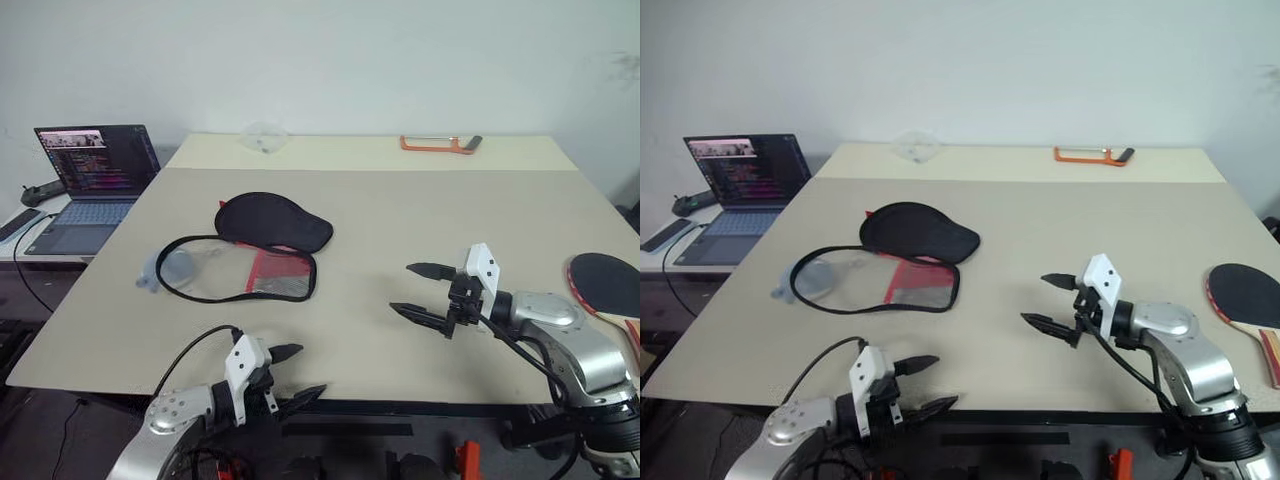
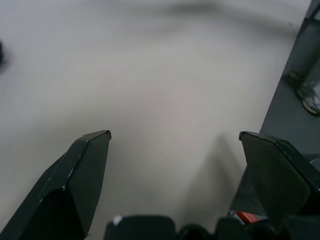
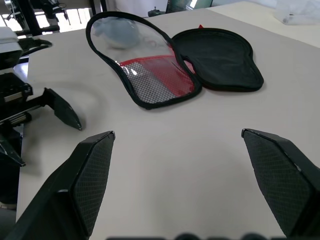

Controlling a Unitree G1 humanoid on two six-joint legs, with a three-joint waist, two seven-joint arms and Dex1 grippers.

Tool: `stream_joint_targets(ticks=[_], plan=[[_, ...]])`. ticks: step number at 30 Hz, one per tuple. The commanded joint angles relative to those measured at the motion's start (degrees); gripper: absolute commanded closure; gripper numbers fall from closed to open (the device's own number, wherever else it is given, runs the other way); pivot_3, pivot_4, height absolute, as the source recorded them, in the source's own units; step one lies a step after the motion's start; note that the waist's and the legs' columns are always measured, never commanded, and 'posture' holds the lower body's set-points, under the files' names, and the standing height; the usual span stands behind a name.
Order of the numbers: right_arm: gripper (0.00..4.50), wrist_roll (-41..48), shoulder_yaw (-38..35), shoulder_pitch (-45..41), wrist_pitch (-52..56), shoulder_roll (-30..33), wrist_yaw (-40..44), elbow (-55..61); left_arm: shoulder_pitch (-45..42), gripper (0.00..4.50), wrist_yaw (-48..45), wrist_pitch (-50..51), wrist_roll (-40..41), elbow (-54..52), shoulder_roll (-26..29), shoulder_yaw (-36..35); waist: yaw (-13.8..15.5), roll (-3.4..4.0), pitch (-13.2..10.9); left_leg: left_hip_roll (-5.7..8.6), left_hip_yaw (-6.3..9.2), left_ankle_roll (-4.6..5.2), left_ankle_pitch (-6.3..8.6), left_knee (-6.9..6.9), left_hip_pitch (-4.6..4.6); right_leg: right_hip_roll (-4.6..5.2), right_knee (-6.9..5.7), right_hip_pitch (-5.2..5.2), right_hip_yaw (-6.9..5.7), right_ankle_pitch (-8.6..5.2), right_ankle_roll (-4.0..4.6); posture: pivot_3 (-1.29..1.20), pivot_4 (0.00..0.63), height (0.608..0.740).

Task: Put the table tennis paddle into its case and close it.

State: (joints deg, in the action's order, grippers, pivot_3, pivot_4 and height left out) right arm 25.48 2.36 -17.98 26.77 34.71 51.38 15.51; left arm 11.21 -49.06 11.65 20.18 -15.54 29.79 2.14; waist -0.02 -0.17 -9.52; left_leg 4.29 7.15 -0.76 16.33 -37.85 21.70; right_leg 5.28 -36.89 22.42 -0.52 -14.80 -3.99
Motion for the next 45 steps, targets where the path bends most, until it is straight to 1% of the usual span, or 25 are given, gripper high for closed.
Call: stream_joint_targets(ticks=[1, 3, 5, 8, 10, 12, 14, 16, 21, 26, 29, 30, 32, 41, 43, 45], plan=[[0.03, 1.19, -1.11, -1.02, -0.60, -0.02, 0.53, 1.74, 0.81, 0.00, 7.38, -2.39, -0.68, 2.16, -3.35, -5.13, 0.09, -0.02, -0.01, 0.00, 0.00, 0.00, 0.00, -0.01, 0.00, 0.00, 0.00, 0.00, -0.01, 0.00, 0.00, 0.00, 0.150, 0.740], [0.03, 1.69, -1.14, -0.71, -1.23, 0.74, 2.43, 1.44, 1.47, 0.00, 12.22, 1.44, 2.96, 3.02, -7.23, -8.32, 0.11, -0.02, 0.00, -0.02, 0.03, 0.00, 0.00, -0.01, 0.00, 0.00, -0.02, -0.02, -0.03, 0.00, 0.00, 0.00, 0.150, 0.740], [0.03, 2.00, -0.95, -1.09, -1.33, 0.71, 3.21, 1.68, 1.08, 0.00, 14.62, 2.79, 3.49, 5.16, -8.76, -10.20, 0.04, -0.01, 0.00, -0.01, 0.03, 0.00, 0.00, -0.01, -0.02, -0.01, -0.05, -0.02, -0.03, 0.00, 0.00, 0.00, 0.150, 0.740], [0.03, 2.70, -0.37, -2.12, -0.06, -0.12, 3.00, 3.05, -1.23, 0.00, 17.07, 4.28, 4.87, 7.57, -9.55, -12.81, -0.05, 0.01, 0.01, -0.02, 0.02, -0.01, -0.01, 0.00, -0.18, -0.03, -0.11, -0.11, -0.02, 0.01, 0.01, 0.00, 0.150, 0.740], [0.03, 3.80, -0.21, -2.15, 0.24, 0.67, 4.50, 5.07, -4.15, 0.00, 19.56, 5.83, 5.72, 9.24, -10.40, -13.84, -0.05, 0.02, 0.01, -0.07, 0.02, -0.03, -0.02, 0.00, -0.25, -0.08, -0.13, -0.15, -0.02, 0.01, 0.01, 0.00, 0.150, 0.740], [0.03, 2.89, 0.80, -1.93, -1.20, 1.96, 6.19, 6.83, -6.43, 0.00, 21.46, 6.44, 5.67, 10.68, -10.92, -14.46, -0.05, 0.02, 0.02, -0.08, 0.04, -0.07, -0.04, -0.01, -0.28, -0.11, -0.15, -0.18, -0.03, 0.00, 0.01, 0.00, 0.150, 0.740], [0.03, -0.26, 2.51, -0.55, -4.83, 4.64, 8.92, 8.14, -9.51, 0.00, 23.43, 7.86, 6.47, 12.16, -11.77, -15.22, -0.06, 0.00, 0.03, -0.08, 0.03, -0.08, -0.06, -0.03, -0.38, -0.13, -0.16, -0.25, -0.02, -0.02, -0.03, 0.00, 0.150, 0.740], [0.03, -1.94, 3.20, 0.34, -7.03, 5.93, 9.88, 8.17, -12.51, 0.00, 25.89, 9.44, 7.35, 13.27, -12.81, -15.98, 0.00, -0.03, 0.03, -0.04, 0.02, -0.08, -0.05, -0.03, -0.48, -0.12, -0.13, -0.34, -0.02, -0.06, -0.12, 0.00, 0.150, 0.740], [0.03, -1.90, 2.84, 0.44, -7.26, 5.00, 8.46, 7.37, -16.50, 0.00, 28.64, 11.75, 7.81, 13.44, -14.32, -15.74, -0.03, -0.07, 0.02, -0.05, -0.01, -0.10, -0.05, -0.01, -0.50, -0.12, -0.15, -0.35, 0.05, 0.01, 0.00, 0.00, 0.150, 0.740], [0.03, -1.92, 2.74, 1.04, -6.66, 4.17, 6.64, 7.70, -22.26, 0.00, 33.23, 14.17, 8.74, 13.73, -17.44, -16.49, 0.35, -0.23, -0.07, -0.01, 0.05, -0.11, -0.05, -0.02, -0.44, -0.09, -0.12, -0.35, -0.01, 0.01, 0.00, 0.00, 0.150, 0.740], [0.03, -2.43, 2.67, 1.21, -7.02, 4.17, 6.03, 7.43, -24.71, 0.00, 34.95, 14.93, 8.79, 13.87, -18.84, -16.74, 0.45, -0.31, -0.12, 0.01, 0.07, -0.18, -0.09, -0.06, -0.22, -0.09, -0.09, -0.17, -0.02, 0.03, -0.01, 0.00, 0.150, 0.740], [0.00, -2.49, 2.53, 1.25, -7.04, 4.09, 5.75, 7.36, -25.69, 0.18, 35.43, 15.06, 8.69, 13.89, -19.19, -16.65, 0.47, -0.32, -0.12, 0.02, 0.07, -0.35, -0.18, -0.08, -0.16, -0.09, -0.09, -0.12, -0.03, 0.03, -0.01, 0.00, 0.150, 0.740], [0.00, -2.53, 2.36, 1.35, -7.09, 4.08, 5.40, 7.42, -27.16, 0.57, 36.07, 15.29, 8.70, 13.85, -19.57, -16.76, 0.52, -0.33, -0.13, 0.02, 0.08, -0.39, -0.20, -0.09, -0.11, -0.08, -0.08, -0.10, -0.05, 0.04, -0.01, 0.00, 0.150, 0.740], [0.00, -2.02, 1.19, 2.18, -6.36, 4.50, 3.52, 8.29, -33.70, 3.83, 40.35, 17.24, 11.27, 12.50, -17.71, -22.58, 0.49, -0.40, -0.17, 0.02, 0.10, -0.48, -0.15, -0.08, 0.10, -0.09, 0.00, 0.10, -0.06, 0.02, -0.02, 0.00, 0.150, 0.740], [0.00, -1.98, 1.01, 2.27, -6.32, 4.64, 3.22, 8.39, -35.86, 4.46, 41.25, 17.52, 12.43, 13.73, -17.48, -24.34, 0.51, -0.46, -0.20, 0.02, 0.11, -0.47, -0.15, -0.09, 0.10, -0.09, -0.02, 0.09, -0.06, 0.02, -0.03, 0.00, 0.150, 0.740], [0.00, -1.87, 0.80, 2.27, -6.20, 4.84, 3.01, 8.46, -37.94, 4.46, 41.47, 18.00, 13.46, 15.13, -17.45, -25.29, 0.52, -0.48, -0.22, 0.03, 0.11, -0.48, -0.15, -0.10, 0.11, -0.09, -0.02, 0.09, -0.07, 0.02, -0.03, 0.00, 0.150, 0.740]])
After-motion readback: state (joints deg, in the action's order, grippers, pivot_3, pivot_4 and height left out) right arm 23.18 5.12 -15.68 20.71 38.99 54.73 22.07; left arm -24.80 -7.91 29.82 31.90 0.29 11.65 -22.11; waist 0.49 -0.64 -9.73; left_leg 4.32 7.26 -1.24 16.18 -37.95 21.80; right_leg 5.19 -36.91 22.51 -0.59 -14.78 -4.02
